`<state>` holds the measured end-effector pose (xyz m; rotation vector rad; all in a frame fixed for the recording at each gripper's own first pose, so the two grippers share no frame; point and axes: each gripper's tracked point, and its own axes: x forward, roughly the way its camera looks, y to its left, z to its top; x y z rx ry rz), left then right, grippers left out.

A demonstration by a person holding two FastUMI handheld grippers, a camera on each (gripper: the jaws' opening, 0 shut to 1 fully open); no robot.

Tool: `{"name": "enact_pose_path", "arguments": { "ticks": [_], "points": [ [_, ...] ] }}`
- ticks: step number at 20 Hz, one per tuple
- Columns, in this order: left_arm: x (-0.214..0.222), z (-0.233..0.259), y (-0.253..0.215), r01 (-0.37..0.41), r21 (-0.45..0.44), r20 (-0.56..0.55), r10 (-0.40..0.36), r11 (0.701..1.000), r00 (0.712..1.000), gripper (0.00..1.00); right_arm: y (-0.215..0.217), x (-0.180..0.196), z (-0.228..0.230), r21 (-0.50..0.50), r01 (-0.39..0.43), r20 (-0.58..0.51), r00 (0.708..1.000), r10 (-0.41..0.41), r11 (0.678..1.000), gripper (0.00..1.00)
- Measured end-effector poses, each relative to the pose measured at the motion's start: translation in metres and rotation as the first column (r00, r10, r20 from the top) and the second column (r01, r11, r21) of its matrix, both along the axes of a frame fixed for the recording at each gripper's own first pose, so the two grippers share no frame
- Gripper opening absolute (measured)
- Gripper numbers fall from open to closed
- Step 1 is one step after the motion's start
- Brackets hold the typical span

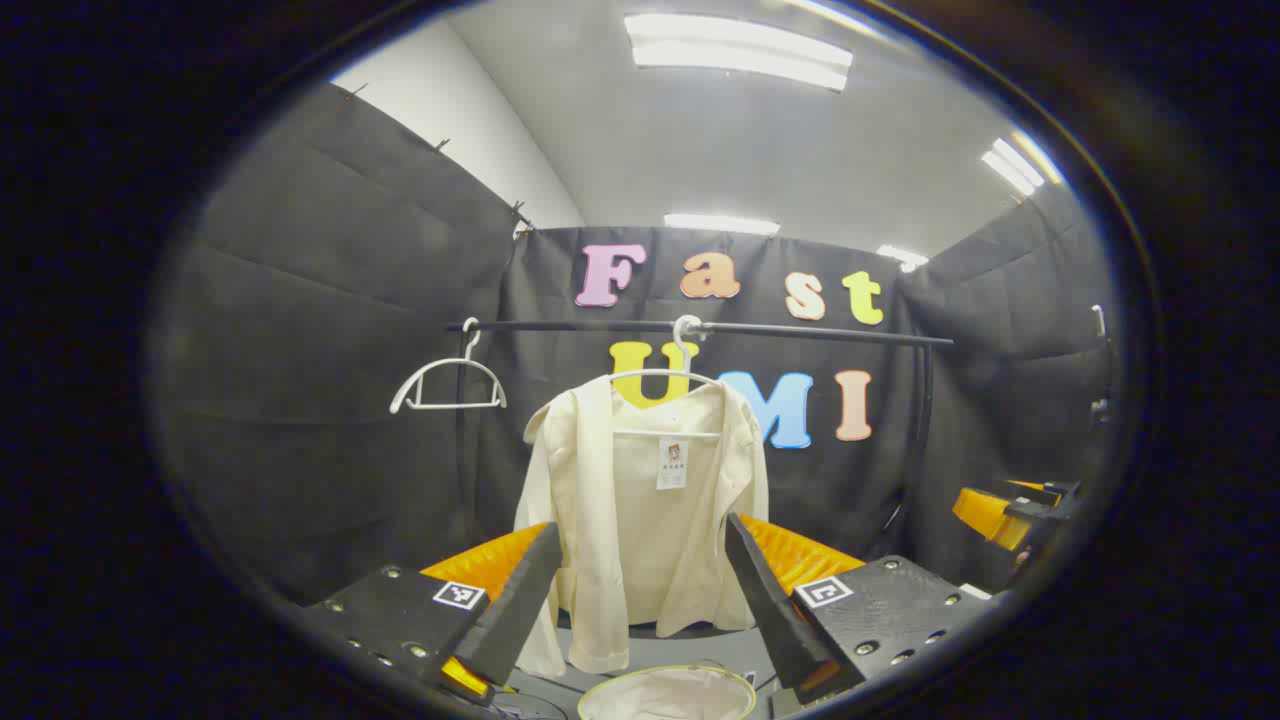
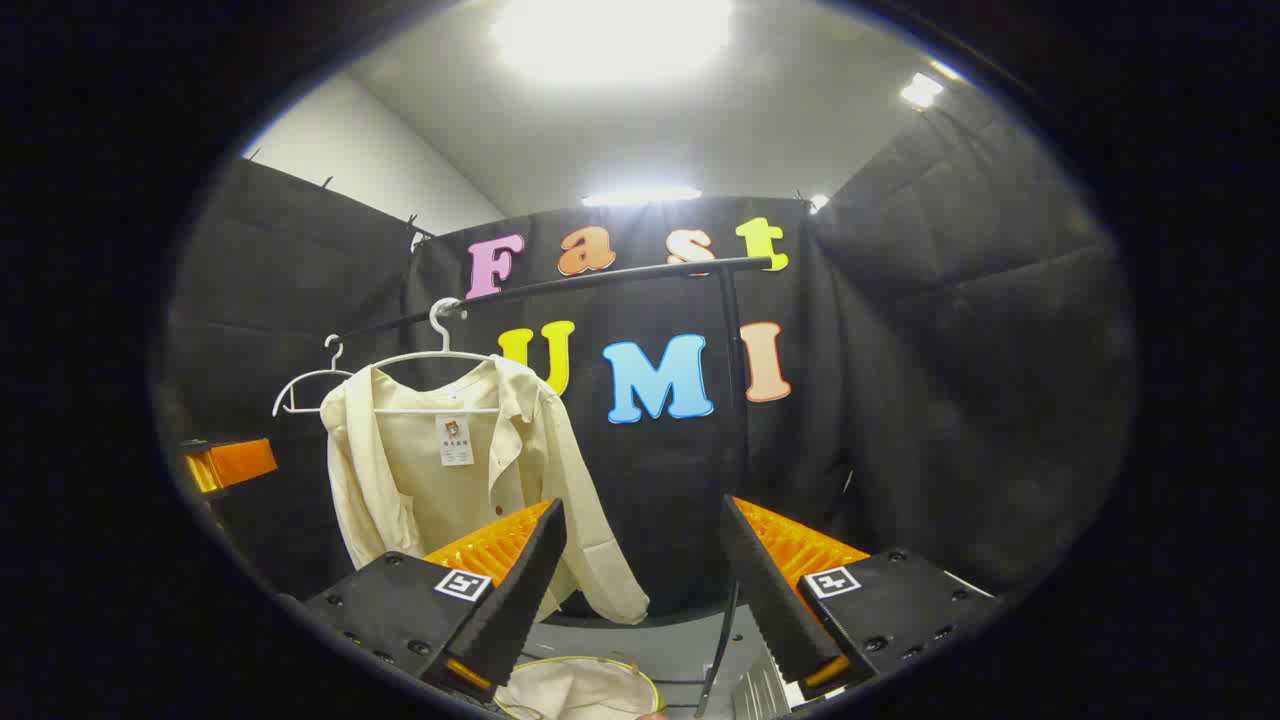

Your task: Grasp the clothes on the hanger with both hands and then place them into the laundry hamper below.

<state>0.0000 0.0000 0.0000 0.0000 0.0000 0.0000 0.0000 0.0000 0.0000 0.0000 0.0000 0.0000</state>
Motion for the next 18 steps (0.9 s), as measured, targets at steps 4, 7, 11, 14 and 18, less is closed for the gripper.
{"name": "enact_pose_path", "arguments": {
  "ticks": [4,7,11,14,18],
  "points": [
    [0.008,-0.005,0.007,0.000,-0.005,0.010,0.000,1.000,1.000,0.96,0.005,-0.002,-0.007,-0.004,0.018,-0.009,1.000,-0.018,1.000,0.98],
    [0.011,-0.014,0.009,0.004,-0.020,-0.006,-0.004,1.000,1.000,0.96,0.001,0.001,-0.012,0.004,0.044,-0.018,0.999,-0.044,0.999,0.98],
    [0.017,-0.026,0.011,0.016,-0.018,-0.029,-0.017,1.000,0.999,0.96,0.001,-0.010,-0.020,-0.006,0.070,-0.035,0.997,-0.070,0.998,0.98],
    [0.018,-0.023,0.012,0.024,-0.028,-0.021,-0.024,0.999,0.999,0.96,-0.001,-0.012,-0.017,-0.015,0.080,-0.033,0.996,-0.081,0.997,0.98],
    [0.023,-0.024,0.016,0.030,-0.016,-0.015,-0.031,0.999,0.999,0.96,0.001,-0.010,-0.016,-0.015,0.087,-0.034,0.996,-0.088,0.996,0.98]
  ]
}}
